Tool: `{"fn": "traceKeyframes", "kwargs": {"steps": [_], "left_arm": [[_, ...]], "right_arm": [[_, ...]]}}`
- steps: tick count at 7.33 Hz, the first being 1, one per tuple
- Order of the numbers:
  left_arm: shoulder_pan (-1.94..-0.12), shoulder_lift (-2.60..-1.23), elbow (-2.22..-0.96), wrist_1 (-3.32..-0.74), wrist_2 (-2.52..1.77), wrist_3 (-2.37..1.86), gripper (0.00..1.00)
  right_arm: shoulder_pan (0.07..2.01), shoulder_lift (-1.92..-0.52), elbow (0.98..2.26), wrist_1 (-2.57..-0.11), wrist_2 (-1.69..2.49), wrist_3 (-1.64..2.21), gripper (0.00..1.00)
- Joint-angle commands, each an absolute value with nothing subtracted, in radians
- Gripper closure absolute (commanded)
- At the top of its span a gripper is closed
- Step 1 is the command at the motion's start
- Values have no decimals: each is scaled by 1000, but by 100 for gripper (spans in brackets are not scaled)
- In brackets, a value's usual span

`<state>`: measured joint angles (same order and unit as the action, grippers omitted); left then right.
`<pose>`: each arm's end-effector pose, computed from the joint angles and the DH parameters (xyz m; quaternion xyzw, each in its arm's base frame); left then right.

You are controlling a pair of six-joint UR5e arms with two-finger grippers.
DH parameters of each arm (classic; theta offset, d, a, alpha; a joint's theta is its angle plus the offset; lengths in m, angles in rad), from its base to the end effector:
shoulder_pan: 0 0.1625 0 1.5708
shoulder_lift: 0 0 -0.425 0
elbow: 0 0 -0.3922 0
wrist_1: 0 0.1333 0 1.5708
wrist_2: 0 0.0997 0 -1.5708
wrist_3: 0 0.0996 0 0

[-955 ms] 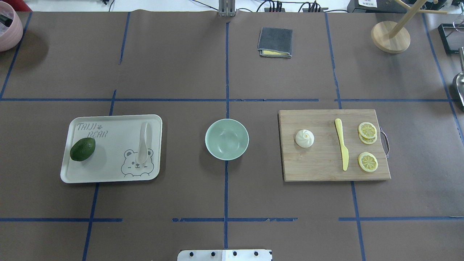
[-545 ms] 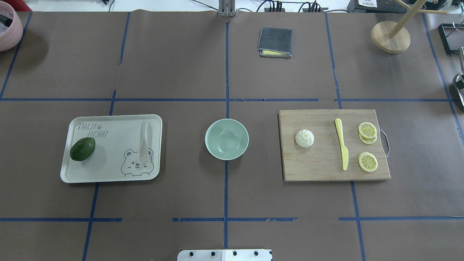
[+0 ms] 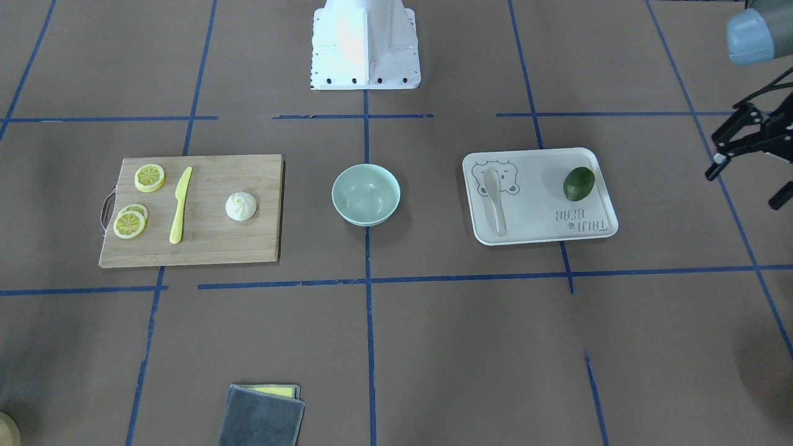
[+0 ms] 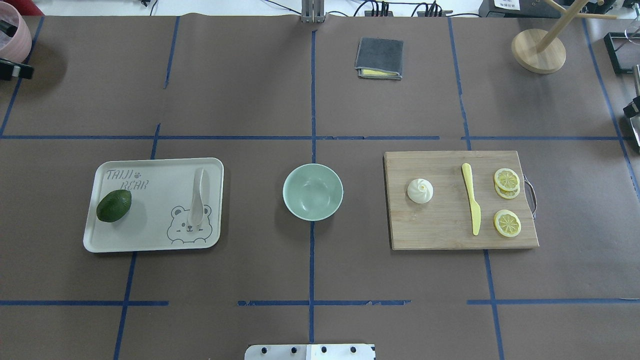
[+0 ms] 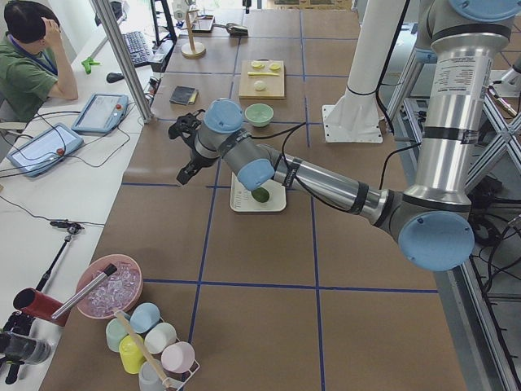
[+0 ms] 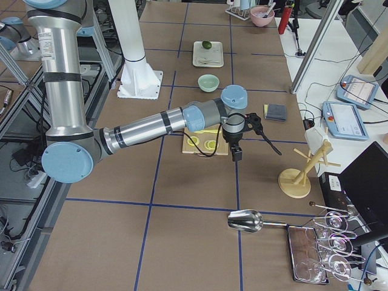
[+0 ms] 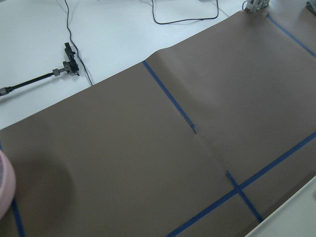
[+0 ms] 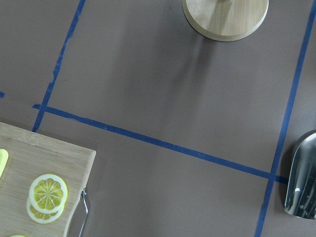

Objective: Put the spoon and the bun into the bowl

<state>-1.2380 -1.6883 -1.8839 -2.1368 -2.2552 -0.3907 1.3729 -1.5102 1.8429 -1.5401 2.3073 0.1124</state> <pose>0.1051 -0.5193 0.3791 0.3168 0.4350 0.1364 0.8318 -0.0363 -0.5188 0.4922 0.1118 -0.3759 -0.1042 0.9140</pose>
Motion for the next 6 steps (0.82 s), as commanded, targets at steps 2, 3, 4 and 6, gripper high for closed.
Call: {"fn": "traceKeyframes", "kwargs": {"steps": [2, 3, 4, 6], "left_arm": [[-961, -1690, -1945, -2059, -2025, -677, 0], [-866, -1693, -1947, -2034, -1950, -807, 0], [-789, -1695, -1941, -2028, -1874, -912, 0], [-677, -1759, -1878, -2028, -1820, -1105, 17]], "right_arm": [[1373, -1511, 1842, -1534, 2307, 129, 0], [1373, -1511, 1842, -1534, 2309, 132, 0], [1373, -1511, 1841, -1534, 2307, 135, 0], [1373, -1511, 1841, -1534, 2307, 138, 0]]}}
